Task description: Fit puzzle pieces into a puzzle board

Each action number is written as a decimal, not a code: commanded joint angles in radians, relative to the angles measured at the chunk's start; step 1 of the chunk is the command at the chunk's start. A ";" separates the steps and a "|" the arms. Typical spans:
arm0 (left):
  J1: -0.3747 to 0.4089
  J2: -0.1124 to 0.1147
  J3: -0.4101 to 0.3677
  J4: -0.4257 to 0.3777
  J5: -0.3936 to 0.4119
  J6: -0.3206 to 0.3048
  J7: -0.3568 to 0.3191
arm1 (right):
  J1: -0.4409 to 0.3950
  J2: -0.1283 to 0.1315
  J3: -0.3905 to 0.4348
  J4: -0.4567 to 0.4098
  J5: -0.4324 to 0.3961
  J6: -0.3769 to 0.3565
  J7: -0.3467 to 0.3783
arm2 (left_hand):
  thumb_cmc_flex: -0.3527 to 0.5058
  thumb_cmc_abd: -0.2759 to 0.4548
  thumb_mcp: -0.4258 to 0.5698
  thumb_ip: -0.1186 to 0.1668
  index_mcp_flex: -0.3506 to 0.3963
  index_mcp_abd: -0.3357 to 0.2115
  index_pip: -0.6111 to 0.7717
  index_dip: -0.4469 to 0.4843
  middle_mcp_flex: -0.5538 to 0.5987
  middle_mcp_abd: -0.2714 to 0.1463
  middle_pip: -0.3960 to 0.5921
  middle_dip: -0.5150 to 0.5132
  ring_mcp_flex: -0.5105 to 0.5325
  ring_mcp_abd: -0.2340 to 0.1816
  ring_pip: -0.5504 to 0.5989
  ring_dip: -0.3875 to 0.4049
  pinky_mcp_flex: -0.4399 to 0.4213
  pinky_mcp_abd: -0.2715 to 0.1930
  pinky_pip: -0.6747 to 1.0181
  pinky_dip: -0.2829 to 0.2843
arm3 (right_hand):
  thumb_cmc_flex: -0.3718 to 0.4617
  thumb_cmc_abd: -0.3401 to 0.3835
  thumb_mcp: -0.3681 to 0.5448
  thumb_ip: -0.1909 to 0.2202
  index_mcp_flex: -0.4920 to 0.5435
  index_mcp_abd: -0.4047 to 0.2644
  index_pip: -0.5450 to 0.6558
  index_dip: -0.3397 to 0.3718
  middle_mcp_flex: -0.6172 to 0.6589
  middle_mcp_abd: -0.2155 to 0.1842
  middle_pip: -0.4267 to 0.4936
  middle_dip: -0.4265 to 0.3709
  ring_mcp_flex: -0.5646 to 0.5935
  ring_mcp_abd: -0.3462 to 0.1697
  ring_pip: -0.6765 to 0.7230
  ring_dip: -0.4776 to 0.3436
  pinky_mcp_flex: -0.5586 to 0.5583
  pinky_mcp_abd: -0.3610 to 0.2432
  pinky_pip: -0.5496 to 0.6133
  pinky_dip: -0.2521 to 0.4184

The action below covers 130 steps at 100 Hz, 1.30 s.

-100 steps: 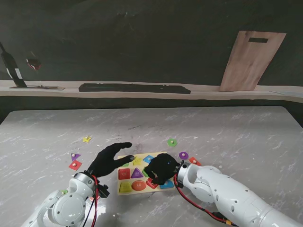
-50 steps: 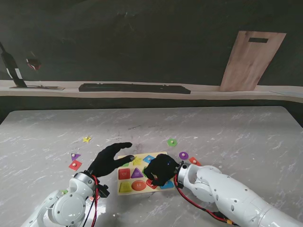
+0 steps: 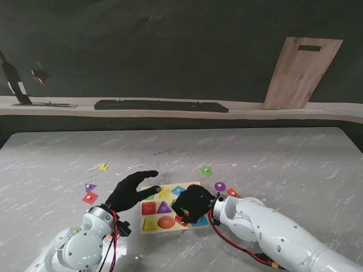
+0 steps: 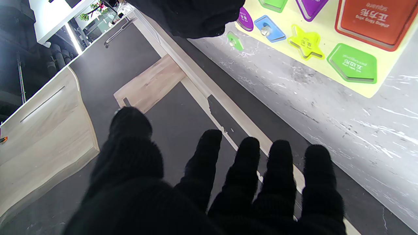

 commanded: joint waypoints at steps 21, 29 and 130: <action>0.002 0.001 0.002 -0.002 -0.003 0.002 -0.001 | -0.053 0.022 0.043 -0.039 -0.029 0.041 0.037 | -0.014 0.032 -0.029 0.013 0.020 -0.030 -0.018 0.001 0.006 -0.021 -0.019 -0.013 -0.008 -0.046 -0.020 -0.008 -0.013 0.009 -0.003 0.015 | -0.128 -0.012 0.080 0.138 -0.095 0.055 -0.267 0.103 -0.123 0.015 -0.018 -0.009 -0.095 -0.004 -0.045 -0.006 -0.064 -0.022 -0.017 -0.006; 0.003 0.001 0.002 -0.002 -0.002 0.003 -0.001 | -0.074 0.025 0.062 -0.058 -0.043 0.076 0.040 | -0.015 0.032 -0.029 0.013 0.018 -0.031 -0.018 0.001 0.007 -0.021 -0.019 -0.013 -0.008 -0.046 -0.020 -0.008 -0.013 0.008 -0.002 0.015 | -0.170 -0.045 0.060 0.153 -0.115 0.086 -0.307 0.145 -0.143 0.027 -0.024 -0.011 -0.112 0.007 -0.049 -0.006 -0.082 -0.018 -0.016 -0.003; 0.003 0.001 0.001 -0.004 0.000 0.010 -0.004 | -0.185 0.004 0.307 -0.125 -0.048 0.248 -0.028 | -0.012 0.033 -0.029 0.013 0.020 -0.028 -0.018 0.001 0.006 -0.019 -0.019 -0.013 -0.009 -0.046 -0.020 -0.009 -0.014 0.010 -0.001 0.014 | -0.255 0.106 -0.099 0.175 -0.210 0.078 -0.352 0.173 -0.242 0.050 -0.070 -0.041 -0.176 0.023 -0.088 -0.021 -0.132 -0.028 -0.025 -0.005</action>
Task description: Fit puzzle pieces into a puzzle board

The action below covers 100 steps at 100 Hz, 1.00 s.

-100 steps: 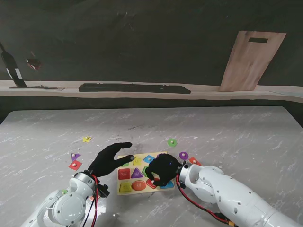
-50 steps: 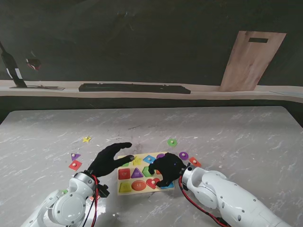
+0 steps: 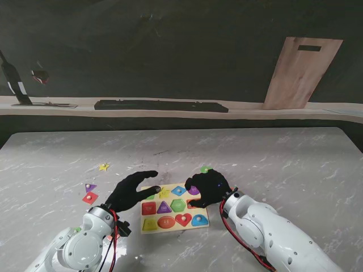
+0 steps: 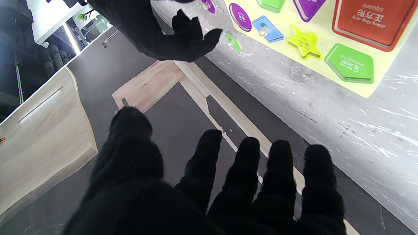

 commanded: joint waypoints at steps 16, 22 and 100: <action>-0.001 0.001 0.003 -0.001 -0.005 0.006 -0.007 | 0.023 0.011 0.044 0.027 -0.022 0.079 0.027 | -0.011 0.033 -0.029 0.013 0.021 -0.029 -0.018 0.001 0.007 -0.020 -0.019 -0.013 -0.009 -0.045 -0.020 -0.009 -0.014 0.008 -0.001 0.011 | 0.033 0.062 0.005 0.048 0.095 -0.027 0.062 0.044 0.023 0.028 -0.007 -0.010 0.026 0.022 0.005 -0.010 0.015 -0.005 0.008 -0.009; -0.002 0.002 0.004 0.000 -0.006 0.007 -0.009 | 0.028 0.015 0.057 0.033 -0.029 0.096 0.051 | -0.011 0.033 -0.029 0.013 0.022 -0.031 -0.018 0.001 0.007 -0.021 -0.019 -0.013 -0.008 -0.046 -0.019 -0.008 -0.013 0.008 -0.001 0.011 | 0.063 0.076 0.005 0.046 0.119 -0.037 0.088 0.058 0.033 0.028 -0.004 -0.010 0.033 0.023 0.008 -0.010 0.020 -0.002 0.013 -0.009; -0.007 0.000 0.009 0.003 -0.012 0.021 -0.006 | 0.010 0.062 0.154 0.003 -0.122 0.168 0.328 | 0.004 0.041 -0.030 0.011 0.019 -0.028 -0.020 -0.001 0.007 -0.018 -0.016 -0.013 -0.011 -0.044 -0.015 -0.008 -0.014 0.009 0.004 0.011 | 0.132 0.040 -0.075 -0.023 0.264 -0.102 0.232 0.081 0.152 0.040 0.007 0.022 0.103 0.058 0.055 0.021 0.051 0.042 0.057 0.022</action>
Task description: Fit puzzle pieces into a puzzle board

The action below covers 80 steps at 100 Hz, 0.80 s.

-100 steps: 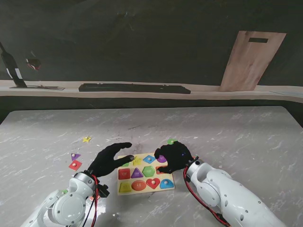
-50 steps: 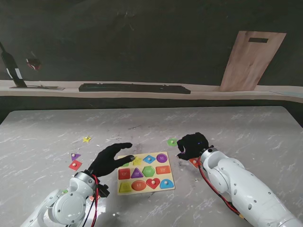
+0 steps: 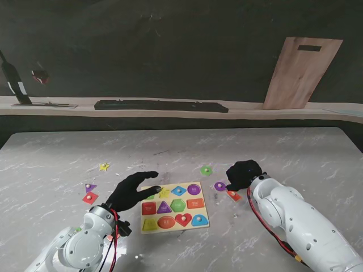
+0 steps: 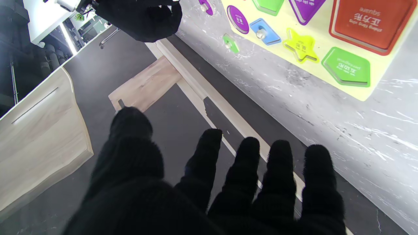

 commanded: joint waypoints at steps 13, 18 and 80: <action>0.003 -0.001 0.002 -0.002 -0.001 0.001 0.007 | -0.003 0.006 -0.017 0.015 0.001 0.003 0.013 | 0.003 0.041 -0.030 0.012 0.006 -0.027 -0.020 -0.001 0.008 -0.018 -0.015 -0.013 -0.011 -0.044 -0.015 -0.008 -0.014 0.009 0.004 0.010 | 0.016 -0.038 0.056 -0.035 0.011 -0.027 0.053 -0.018 0.018 0.016 0.007 0.014 0.028 0.012 0.031 0.019 0.011 0.029 0.046 0.023; 0.003 -0.002 0.002 -0.002 0.000 0.001 0.008 | -0.001 0.006 -0.021 0.019 0.003 0.005 0.013 | 0.004 0.040 -0.030 0.011 0.005 -0.028 -0.020 -0.002 0.007 -0.018 -0.015 -0.013 -0.011 -0.044 -0.015 -0.008 -0.014 0.009 0.004 0.010 | 0.015 -0.040 0.059 -0.035 0.011 -0.028 0.054 -0.020 0.018 0.016 0.007 0.014 0.028 0.012 0.031 0.019 0.011 0.029 0.046 0.023; 0.001 -0.001 0.003 0.000 -0.002 0.006 0.004 | -0.004 0.007 -0.031 0.031 0.018 0.017 0.025 | 0.005 0.040 -0.030 0.011 0.005 -0.026 -0.016 -0.002 0.007 -0.017 -0.014 -0.013 -0.010 -0.043 -0.014 -0.008 -0.014 0.009 0.005 0.009 | 0.043 -0.046 0.075 -0.052 0.025 -0.046 0.091 -0.044 0.039 0.017 0.012 0.016 0.043 0.015 0.038 0.021 0.024 0.033 0.051 0.026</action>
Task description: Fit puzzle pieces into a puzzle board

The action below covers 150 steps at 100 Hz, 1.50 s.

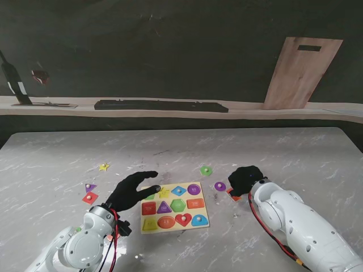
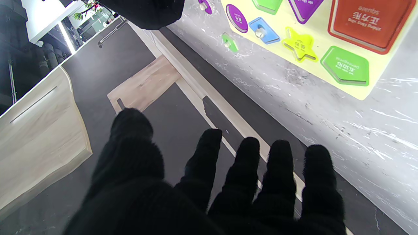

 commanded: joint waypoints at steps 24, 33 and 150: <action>0.000 0.000 0.003 0.001 -0.003 0.002 -0.002 | -0.011 0.002 -0.008 0.004 0.004 0.002 0.005 | 0.004 0.030 -0.030 0.011 0.003 -0.028 -0.017 -0.003 0.007 -0.018 -0.014 -0.013 -0.011 -0.044 -0.013 -0.008 -0.014 0.010 0.006 0.009 | 0.033 -0.017 0.020 -0.035 0.030 -0.036 0.048 -0.019 0.035 0.014 0.012 0.014 0.036 0.014 0.038 0.012 0.017 0.033 0.051 0.026; 0.000 0.000 0.003 0.001 -0.004 0.003 -0.003 | -0.007 0.002 -0.015 0.013 0.018 0.002 0.011 | 0.004 0.031 -0.031 0.011 0.004 -0.028 -0.016 -0.003 0.006 -0.019 -0.014 -0.013 -0.012 -0.044 -0.014 -0.008 -0.015 0.010 0.006 0.009 | 0.068 -0.020 0.025 -0.042 0.026 -0.050 0.067 -0.030 0.041 0.012 0.010 0.012 0.038 0.017 0.037 0.011 0.018 0.033 0.051 0.026; -0.002 0.000 0.004 0.004 -0.005 0.004 -0.007 | -0.022 -0.008 -0.018 -0.092 -0.014 -0.273 -0.171 | 0.004 0.030 -0.031 0.011 0.005 -0.028 -0.015 -0.003 0.007 -0.018 -0.014 -0.013 -0.011 -0.044 -0.014 -0.009 -0.014 0.009 0.006 0.008 | 0.150 -0.136 0.203 -0.040 0.055 -0.069 0.108 -0.134 0.077 0.004 0.002 -0.046 0.070 -0.006 0.026 -0.002 0.060 0.009 0.049 0.016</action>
